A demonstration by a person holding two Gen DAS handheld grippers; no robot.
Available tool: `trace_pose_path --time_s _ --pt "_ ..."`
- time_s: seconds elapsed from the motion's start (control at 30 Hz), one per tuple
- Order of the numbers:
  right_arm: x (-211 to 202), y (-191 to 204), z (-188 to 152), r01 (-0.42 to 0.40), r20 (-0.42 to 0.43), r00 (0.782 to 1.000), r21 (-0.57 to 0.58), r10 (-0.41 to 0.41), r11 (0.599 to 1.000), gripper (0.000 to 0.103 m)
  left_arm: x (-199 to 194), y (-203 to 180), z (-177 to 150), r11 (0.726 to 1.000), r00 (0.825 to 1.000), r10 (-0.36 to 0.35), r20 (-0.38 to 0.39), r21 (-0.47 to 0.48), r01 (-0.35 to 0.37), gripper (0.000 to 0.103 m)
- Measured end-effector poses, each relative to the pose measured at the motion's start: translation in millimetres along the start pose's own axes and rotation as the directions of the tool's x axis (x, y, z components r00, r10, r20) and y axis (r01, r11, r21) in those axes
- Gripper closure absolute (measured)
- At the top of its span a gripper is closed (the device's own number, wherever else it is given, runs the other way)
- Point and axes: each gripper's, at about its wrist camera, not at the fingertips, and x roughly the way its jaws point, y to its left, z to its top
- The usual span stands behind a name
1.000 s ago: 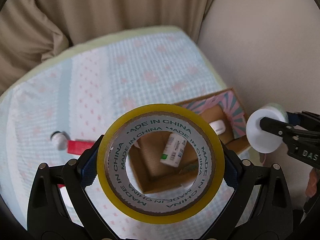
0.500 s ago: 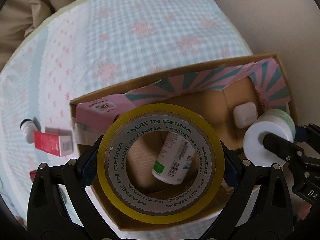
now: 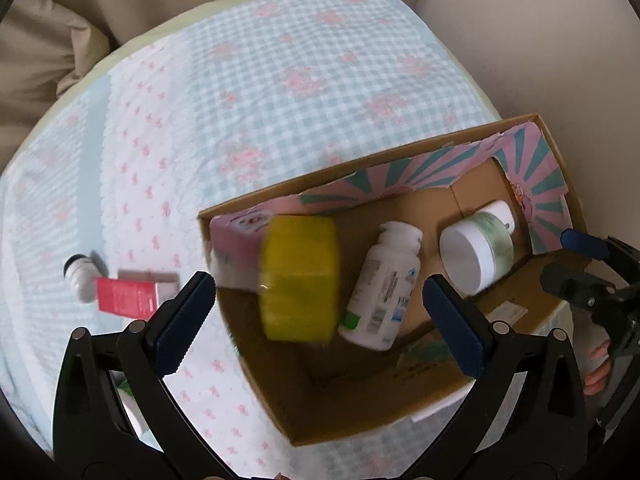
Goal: Organize rigid objects
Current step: 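Open both tools to release the tape and jar into the box, then move both tools back toward the red box and jars on the bed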
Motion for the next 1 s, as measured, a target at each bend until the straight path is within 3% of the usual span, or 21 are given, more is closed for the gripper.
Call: trace_pose_path --time_s 0.6,1.0 --pt "-41 38 -5 0.121 0.025 0.992 -0.020 -0.121 0.992 0.000 -65 8 -24 1.000 0.999 -0.015 0.041 -0.019 0.016 0.000" --pt "-113 102 -19 0.162 0.110 0.982 -0.083 -0.153 0.983 0.000 -168 43 -83 0.996 0.990 0.008 0.142 -0.092 0.005 0.000"
